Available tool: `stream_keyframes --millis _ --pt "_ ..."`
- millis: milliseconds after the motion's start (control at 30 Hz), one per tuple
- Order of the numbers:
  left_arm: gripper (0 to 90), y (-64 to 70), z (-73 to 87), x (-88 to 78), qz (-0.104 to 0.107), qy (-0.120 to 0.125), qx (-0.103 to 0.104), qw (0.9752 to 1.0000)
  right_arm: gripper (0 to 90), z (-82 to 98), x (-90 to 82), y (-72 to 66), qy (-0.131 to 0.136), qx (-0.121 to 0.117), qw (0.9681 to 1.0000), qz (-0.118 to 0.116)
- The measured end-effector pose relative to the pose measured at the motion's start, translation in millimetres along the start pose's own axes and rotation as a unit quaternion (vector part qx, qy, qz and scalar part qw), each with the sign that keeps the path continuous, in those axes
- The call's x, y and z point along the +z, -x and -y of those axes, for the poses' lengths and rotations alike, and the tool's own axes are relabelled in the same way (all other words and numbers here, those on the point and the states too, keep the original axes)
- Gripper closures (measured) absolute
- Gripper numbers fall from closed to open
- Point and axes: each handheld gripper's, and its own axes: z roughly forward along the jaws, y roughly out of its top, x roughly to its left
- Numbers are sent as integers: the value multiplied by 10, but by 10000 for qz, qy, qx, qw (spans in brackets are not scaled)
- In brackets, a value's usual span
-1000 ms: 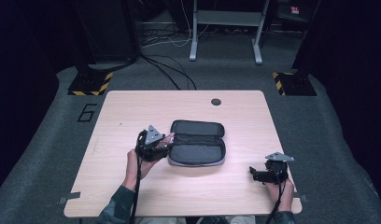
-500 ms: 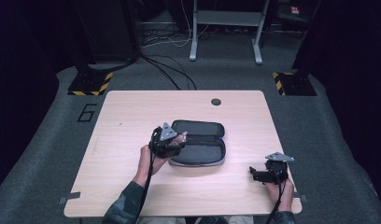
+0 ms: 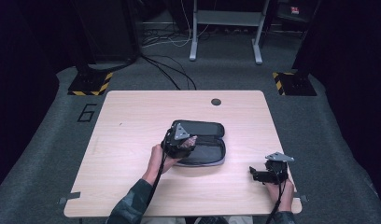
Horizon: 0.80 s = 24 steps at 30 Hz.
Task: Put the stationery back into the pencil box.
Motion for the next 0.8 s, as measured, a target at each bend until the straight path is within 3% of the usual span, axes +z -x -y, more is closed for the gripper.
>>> stream_keyframes --millis 133,200,333,800 --pt "499 2 -4 65 34 -147 86 9998 61 0 0 0 0 -1 10000 0" --pt "499 20 0 103 40 -151 11 9999 61 0 0 0 1 0 10000 -1" --pt "499 20 -8 159 71 -281 102 9995 61 0 0 0 1 1 10000 0" --pt "496 29 13 329 127 -568 74 9983 61 0 0 0 0 1 10000 -2"
